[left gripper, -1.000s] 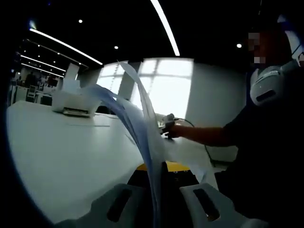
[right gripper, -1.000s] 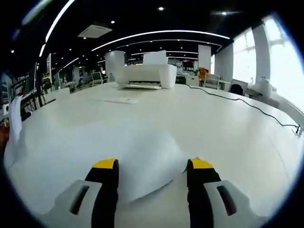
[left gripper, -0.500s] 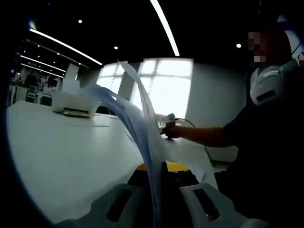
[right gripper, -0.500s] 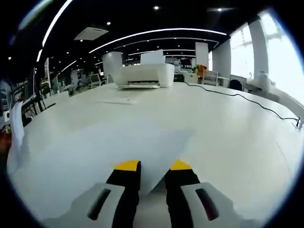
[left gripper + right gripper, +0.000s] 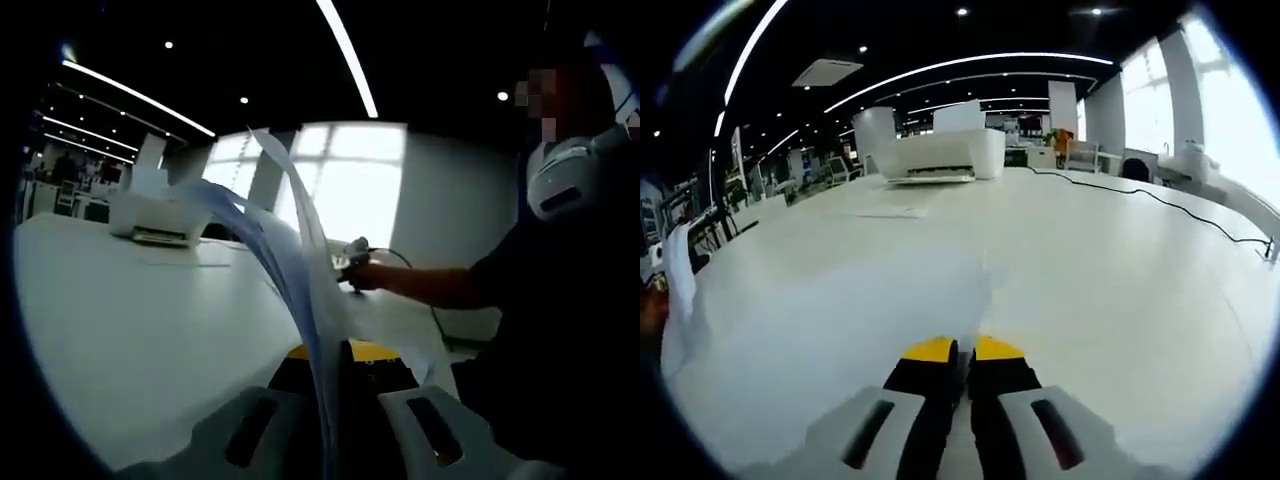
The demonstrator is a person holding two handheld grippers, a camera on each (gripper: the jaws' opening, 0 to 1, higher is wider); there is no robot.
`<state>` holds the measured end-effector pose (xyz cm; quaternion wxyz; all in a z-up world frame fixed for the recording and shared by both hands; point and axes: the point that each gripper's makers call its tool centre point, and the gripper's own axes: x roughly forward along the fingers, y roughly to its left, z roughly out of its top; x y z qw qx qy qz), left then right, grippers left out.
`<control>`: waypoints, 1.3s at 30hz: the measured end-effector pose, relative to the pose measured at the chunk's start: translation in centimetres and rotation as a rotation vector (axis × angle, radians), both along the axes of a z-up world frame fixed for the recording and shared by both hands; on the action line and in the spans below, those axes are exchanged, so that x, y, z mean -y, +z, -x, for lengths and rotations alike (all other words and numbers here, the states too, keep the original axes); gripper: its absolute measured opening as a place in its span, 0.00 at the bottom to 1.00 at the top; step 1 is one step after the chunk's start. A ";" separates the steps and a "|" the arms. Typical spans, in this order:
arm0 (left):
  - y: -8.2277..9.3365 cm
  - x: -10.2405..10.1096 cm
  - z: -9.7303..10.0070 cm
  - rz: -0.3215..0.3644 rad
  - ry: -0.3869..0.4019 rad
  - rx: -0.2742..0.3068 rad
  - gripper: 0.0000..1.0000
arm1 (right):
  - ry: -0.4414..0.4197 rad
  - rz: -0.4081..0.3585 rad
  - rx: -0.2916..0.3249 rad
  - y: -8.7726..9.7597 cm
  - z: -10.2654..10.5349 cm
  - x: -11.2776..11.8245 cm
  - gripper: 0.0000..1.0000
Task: Organize the stack of printing papers by aligning and flattening the scattered papers on the table
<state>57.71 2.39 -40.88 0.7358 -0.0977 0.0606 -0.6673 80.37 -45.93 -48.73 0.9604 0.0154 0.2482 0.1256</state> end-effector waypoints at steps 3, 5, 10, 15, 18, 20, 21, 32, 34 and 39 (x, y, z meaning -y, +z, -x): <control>0.1 0.0 0.1 0.001 0.000 0.001 0.06 | 0.001 -0.015 0.015 0.8 0.2 -0.1 0.00; 0.1 0.0 0.1 0.002 -0.001 0.001 0.06 | 0.006 -0.016 0.021 1.1 0.3 -0.2 0.00; 0.1 0.1 0.1 0.004 -0.002 0.002 0.06 | 0.018 -0.014 0.050 2.5 0.6 -0.5 0.00; 0.1 0.1 0.1 0.006 -0.001 0.001 0.06 | 0.031 -0.014 0.074 3.6 0.8 -0.7 0.00; 0.1 0.1 0.1 0.006 0.000 0.002 0.06 | 0.047 -0.014 0.103 4.9 1.1 -1.0 0.00; 0.1 0.1 0.1 0.005 0.001 0.003 0.06 | 0.054 -0.016 0.121 5.6 1.3 -1.2 0.00; 0.1 0.1 0.1 0.005 0.001 0.003 0.06 | 0.056 -0.015 0.128 6.0 1.3 -1.3 0.00; 0.1 0.1 0.0 0.005 0.005 0.004 0.06 | 0.098 -0.009 0.206 9.6 2.6 -2.4 0.00; 0.1 0.0 0.0 0.004 0.005 0.004 0.06 | 0.106 -0.016 0.217 10.2 2.8 -2.7 0.00; 0.1 0.0 -0.1 0.004 0.007 0.003 0.06 | 0.136 -0.014 0.241 11.5 3.4 -3.7 0.00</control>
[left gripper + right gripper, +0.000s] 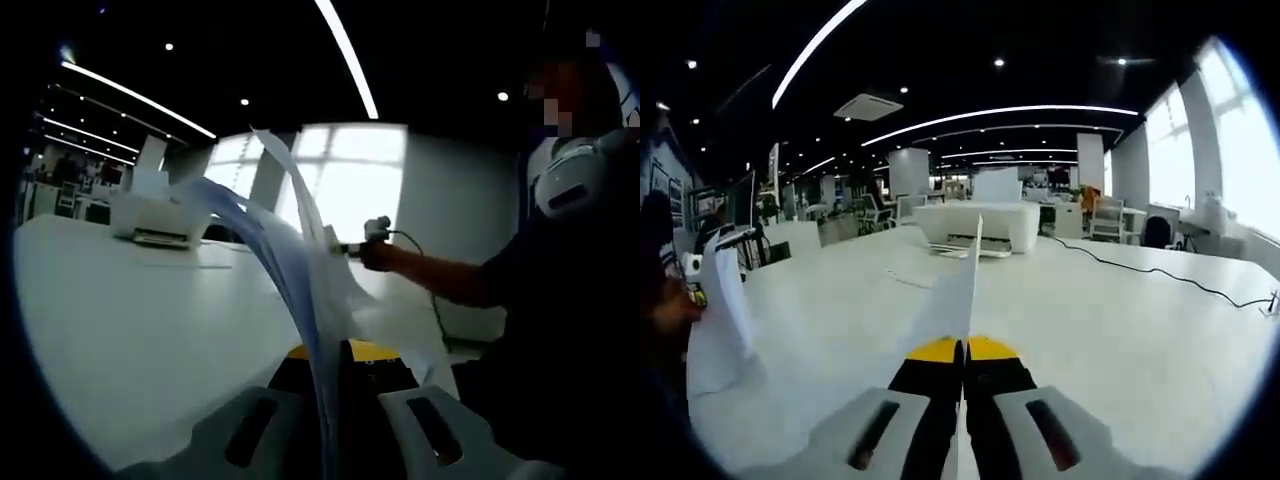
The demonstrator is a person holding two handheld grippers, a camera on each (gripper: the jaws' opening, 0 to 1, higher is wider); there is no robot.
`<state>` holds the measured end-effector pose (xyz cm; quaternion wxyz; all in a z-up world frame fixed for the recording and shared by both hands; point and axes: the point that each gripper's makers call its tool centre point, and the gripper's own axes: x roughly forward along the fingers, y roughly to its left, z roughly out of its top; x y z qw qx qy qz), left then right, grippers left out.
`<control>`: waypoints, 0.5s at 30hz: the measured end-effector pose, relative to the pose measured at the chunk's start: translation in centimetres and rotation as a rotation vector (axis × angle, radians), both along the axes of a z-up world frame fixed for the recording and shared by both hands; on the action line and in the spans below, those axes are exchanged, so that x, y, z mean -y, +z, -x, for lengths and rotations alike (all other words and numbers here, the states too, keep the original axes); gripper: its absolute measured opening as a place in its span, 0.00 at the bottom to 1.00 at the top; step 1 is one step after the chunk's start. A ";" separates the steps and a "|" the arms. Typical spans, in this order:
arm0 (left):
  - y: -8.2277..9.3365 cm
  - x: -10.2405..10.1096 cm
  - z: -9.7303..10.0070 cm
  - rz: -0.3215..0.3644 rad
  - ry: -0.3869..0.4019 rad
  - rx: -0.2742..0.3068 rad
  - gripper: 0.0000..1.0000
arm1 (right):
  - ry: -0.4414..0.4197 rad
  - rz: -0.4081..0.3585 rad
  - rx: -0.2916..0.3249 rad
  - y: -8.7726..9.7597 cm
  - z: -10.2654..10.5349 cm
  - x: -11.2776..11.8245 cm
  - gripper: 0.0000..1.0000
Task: Organize the stack of printing papers by aligning and flattening the scattered papers on the table
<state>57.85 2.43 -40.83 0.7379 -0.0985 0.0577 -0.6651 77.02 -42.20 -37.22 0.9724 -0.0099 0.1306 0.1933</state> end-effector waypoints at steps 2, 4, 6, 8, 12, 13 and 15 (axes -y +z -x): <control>0.0 0.0 0.0 0.001 0.000 -0.001 0.06 | 0.011 0.005 0.008 0.5 0.2 -0.4 0.00; 0.0 0.0 0.0 0.001 0.001 -0.001 0.06 | 0.020 0.009 0.016 1.0 0.3 -0.7 0.00; 0.0 -0.1 -0.1 0.004 0.002 -0.001 0.06 | 0.028 0.010 0.024 1.6 0.5 -1.0 0.00; 0.1 -0.3 -0.3 0.008 0.002 -0.002 0.06 | 0.034 0.005 0.027 2.0 0.7 -1.4 0.00; 0.1 -0.4 -0.4 0.012 0.002 -0.004 0.06 | 0.048 0.009 0.027 2.8 1.3 -2.3 0.00; 0.1 -0.3 -0.3 0.014 0.002 -0.005 0.06 | 0.059 0.014 0.032 3.1 1.6 -2.7 0.00; 0.2 -0.3 -0.3 0.016 0.002 -0.007 0.06 | 0.068 0.024 0.041 3.6 2.1 -3.1 0.00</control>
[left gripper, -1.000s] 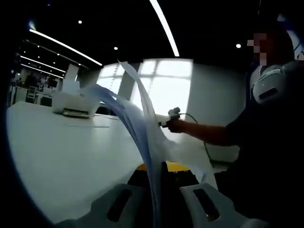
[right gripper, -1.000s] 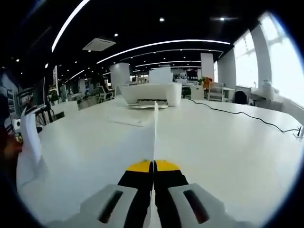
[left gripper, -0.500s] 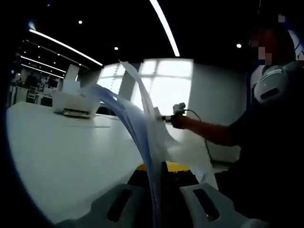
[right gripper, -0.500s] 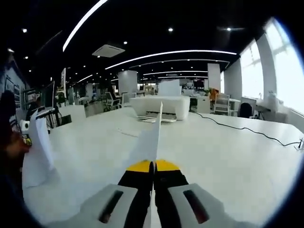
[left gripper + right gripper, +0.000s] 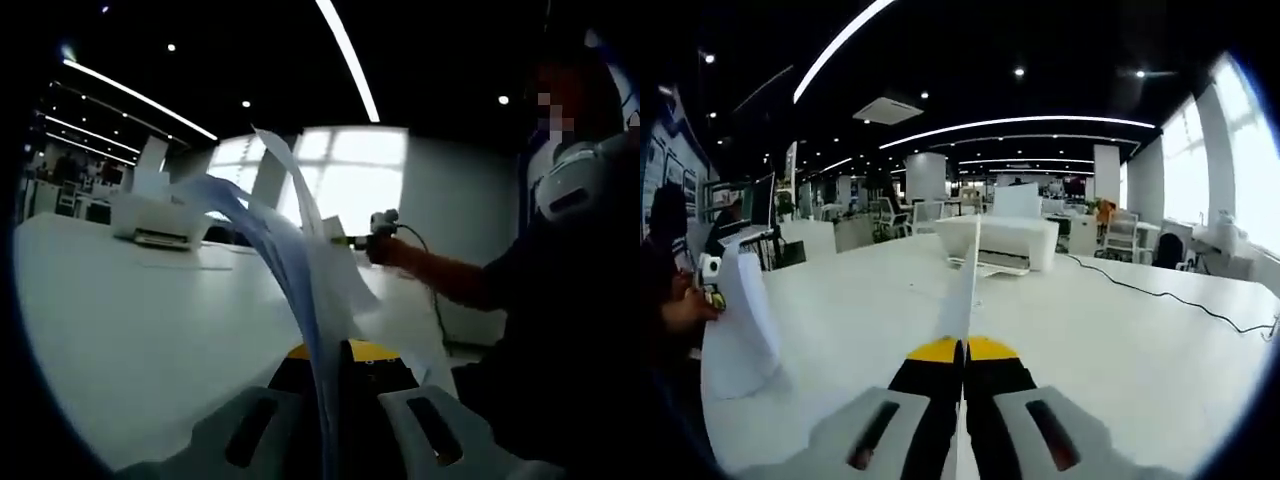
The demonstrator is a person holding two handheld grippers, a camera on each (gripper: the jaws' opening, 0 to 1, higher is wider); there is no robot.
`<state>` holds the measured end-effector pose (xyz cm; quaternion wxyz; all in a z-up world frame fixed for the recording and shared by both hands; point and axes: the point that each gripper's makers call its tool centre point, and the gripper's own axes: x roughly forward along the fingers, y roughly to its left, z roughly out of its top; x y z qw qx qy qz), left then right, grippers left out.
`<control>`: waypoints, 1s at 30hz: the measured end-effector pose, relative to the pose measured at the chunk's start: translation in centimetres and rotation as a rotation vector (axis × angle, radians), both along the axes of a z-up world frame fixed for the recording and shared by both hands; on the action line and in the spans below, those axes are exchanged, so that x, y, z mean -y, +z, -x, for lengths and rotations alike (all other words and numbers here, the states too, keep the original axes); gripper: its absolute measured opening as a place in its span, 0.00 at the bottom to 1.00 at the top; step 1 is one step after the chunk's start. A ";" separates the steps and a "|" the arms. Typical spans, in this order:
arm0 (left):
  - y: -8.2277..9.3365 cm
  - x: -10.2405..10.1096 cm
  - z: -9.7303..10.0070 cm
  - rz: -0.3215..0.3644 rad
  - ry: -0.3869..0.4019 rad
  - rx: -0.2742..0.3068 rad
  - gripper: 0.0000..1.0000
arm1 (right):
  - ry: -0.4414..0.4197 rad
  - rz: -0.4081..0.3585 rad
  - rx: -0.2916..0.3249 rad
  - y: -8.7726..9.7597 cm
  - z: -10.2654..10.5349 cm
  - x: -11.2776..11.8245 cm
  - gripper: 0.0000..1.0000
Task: Organize the stack of printing papers by aligning and flattening the scattered papers on the table
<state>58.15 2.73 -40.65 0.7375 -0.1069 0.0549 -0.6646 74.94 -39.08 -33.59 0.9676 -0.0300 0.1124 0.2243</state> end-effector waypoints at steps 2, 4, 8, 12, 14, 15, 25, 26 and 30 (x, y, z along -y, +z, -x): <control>0.0 0.0 0.0 0.000 0.000 -0.001 0.06 | 0.009 0.006 0.008 0.5 0.3 -0.2 0.00; 0.0 0.1 0.1 -0.003 0.001 -0.001 0.06 | 0.015 0.008 0.015 1.0 0.6 -0.3 0.00; -0.1 0.1 0.1 -0.004 0.003 0.003 0.06 | 0.039 -0.002 0.048 2.5 1.4 -0.5 0.00; -0.1 0.3 0.1 -0.008 0.005 0.001 0.06 | 0.083 -0.017 0.066 3.8 2.4 -1.3 0.00; -0.1 0.3 0.1 -0.009 0.005 0.001 0.06 | 0.105 -0.015 0.073 4.4 2.9 -1.8 0.00; -0.1 0.3 0.1 -0.009 0.005 0.000 0.06 | 0.116 -0.015 0.076 4.6 3.0 -2.0 0.00; 0.0 0.4 0.2 -0.009 0.008 0.000 0.06 | 0.204 0.003 0.082 6.8 4.6 -4.0 0.00; 0.0 0.4 0.2 -0.008 0.008 0.000 0.06 | 0.212 0.007 0.081 6.9 4.8 -4.3 0.00; 0.0 0.4 0.2 -0.008 0.009 0.001 0.06 | 0.249 0.028 0.088 7.6 5.6 -5.3 0.00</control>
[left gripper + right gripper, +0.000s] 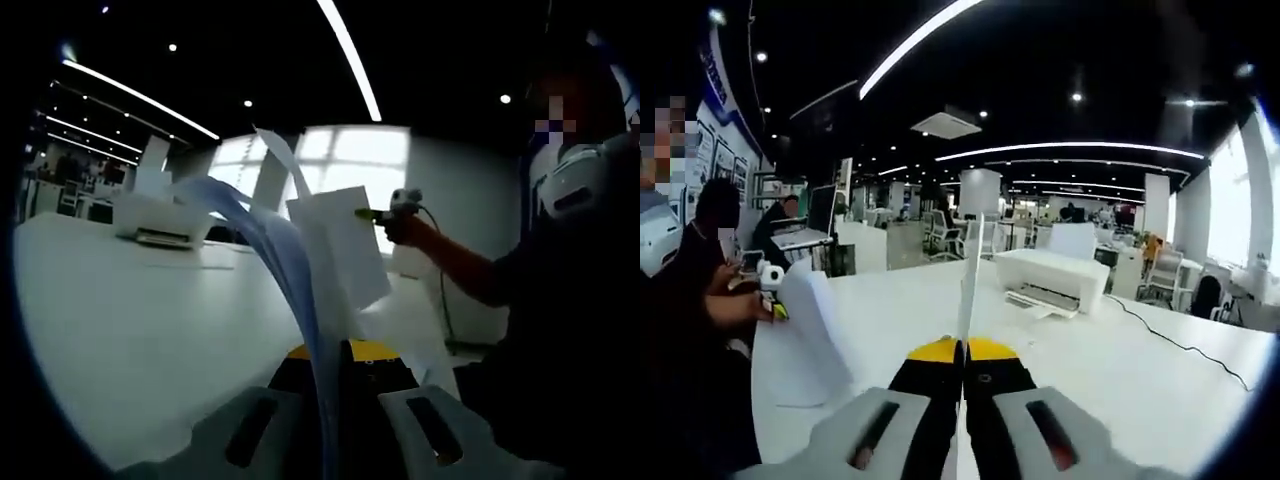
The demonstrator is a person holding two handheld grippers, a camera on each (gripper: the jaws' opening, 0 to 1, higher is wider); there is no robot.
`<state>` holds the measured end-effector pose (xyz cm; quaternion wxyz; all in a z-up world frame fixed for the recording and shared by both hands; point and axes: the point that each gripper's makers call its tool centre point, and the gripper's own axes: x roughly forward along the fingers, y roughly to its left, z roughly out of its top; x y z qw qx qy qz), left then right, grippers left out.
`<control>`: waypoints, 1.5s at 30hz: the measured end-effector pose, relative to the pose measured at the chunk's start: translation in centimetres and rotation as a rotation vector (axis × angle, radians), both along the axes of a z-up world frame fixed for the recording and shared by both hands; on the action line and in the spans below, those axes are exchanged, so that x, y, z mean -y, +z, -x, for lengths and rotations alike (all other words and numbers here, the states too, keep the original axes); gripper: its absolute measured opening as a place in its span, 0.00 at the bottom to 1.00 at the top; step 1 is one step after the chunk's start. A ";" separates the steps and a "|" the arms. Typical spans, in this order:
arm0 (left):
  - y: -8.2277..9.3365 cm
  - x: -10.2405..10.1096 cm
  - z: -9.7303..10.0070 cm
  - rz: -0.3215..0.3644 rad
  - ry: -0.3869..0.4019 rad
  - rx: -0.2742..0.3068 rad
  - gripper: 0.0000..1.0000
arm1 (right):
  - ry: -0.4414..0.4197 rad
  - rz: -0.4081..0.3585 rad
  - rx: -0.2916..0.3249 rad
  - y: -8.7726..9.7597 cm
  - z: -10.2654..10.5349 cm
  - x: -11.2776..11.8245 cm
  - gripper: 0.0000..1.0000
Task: Organize the stack of printing papers by aligning and flattening the scattered papers on the table
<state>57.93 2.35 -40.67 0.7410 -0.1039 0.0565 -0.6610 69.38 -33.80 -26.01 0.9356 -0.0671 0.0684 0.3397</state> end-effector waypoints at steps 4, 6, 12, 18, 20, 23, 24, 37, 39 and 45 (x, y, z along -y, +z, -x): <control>0.0 0.0 0.0 0.000 0.000 0.000 0.06 | 0.026 -0.011 0.008 1.0 0.6 -0.5 0.00; 0.0 0.0 0.0 -0.001 0.000 0.000 0.06 | 0.044 -0.022 0.015 1.6 1.0 -0.8 0.00; 0.0 0.0 0.0 -0.001 0.002 0.002 0.06 | 0.123 -0.041 0.039 3.1 2.3 -1.8 0.00; 0.0 -0.1 -0.2 0.001 0.007 0.000 0.06 | 0.193 -0.057 0.049 4.0 3.8 -2.6 0.00; 0.0 -0.2 -0.3 0.002 0.011 -0.003 0.06 | 0.215 -0.055 0.054 4.2 4.3 -2.9 0.00; 0.0 -0.2 -0.4 0.002 0.015 -0.005 0.06 | 0.247 -0.053 0.059 4.4 4.8 -3.5 0.00; 0.0 -0.2 -0.4 0.001 0.017 -0.006 0.06 | 0.260 -0.051 0.062 4.5 4.9 -3.5 0.00; -0.1 -0.2 -0.6 -0.006 0.024 -0.017 0.06 | 0.405 -0.052 0.078 5.9 7.2 -5.5 0.00; -0.1 -0.2 -0.6 -0.006 0.024 -0.016 0.06 | 0.431 -0.039 0.078 6.0 7.7 -6.1 0.00; 0.0 -0.3 -0.8 -0.005 0.027 -0.025 0.06 | 0.491 -0.031 0.079 6.5 8.6 -6.8 0.00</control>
